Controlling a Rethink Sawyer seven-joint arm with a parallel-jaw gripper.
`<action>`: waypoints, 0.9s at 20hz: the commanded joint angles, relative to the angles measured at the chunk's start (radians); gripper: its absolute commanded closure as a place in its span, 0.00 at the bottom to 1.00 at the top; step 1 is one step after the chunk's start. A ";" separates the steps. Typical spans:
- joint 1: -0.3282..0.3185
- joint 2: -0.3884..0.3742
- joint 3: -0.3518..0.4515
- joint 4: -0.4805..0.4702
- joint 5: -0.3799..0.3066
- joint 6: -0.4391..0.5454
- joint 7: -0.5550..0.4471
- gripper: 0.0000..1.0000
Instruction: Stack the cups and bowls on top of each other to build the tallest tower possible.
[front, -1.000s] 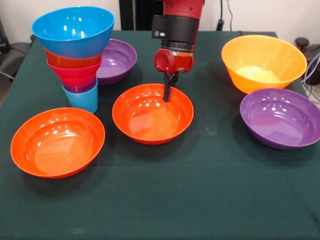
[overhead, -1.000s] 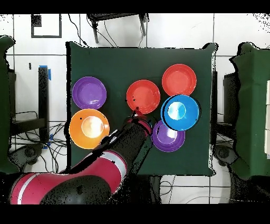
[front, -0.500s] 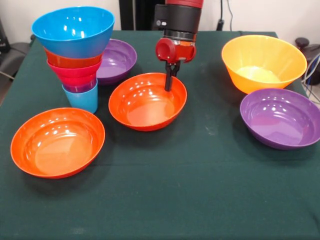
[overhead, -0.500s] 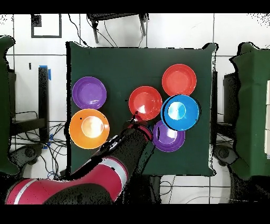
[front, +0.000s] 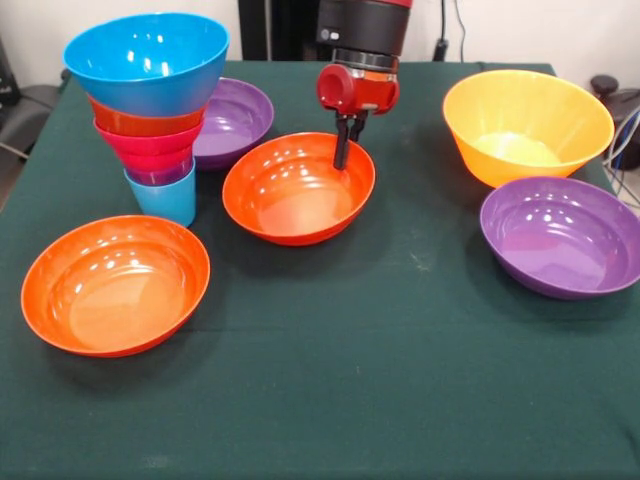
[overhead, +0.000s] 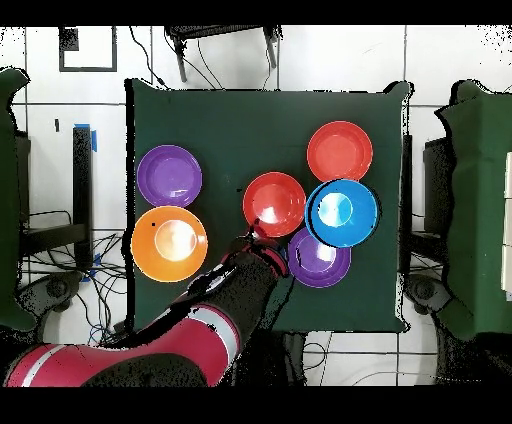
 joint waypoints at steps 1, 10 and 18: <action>0.005 0.005 0.155 0.045 0.069 -0.034 0.167 1.00; -0.015 0.030 0.164 0.053 0.079 -0.064 0.157 1.00; 0.004 0.058 0.141 0.077 0.133 -0.114 0.165 1.00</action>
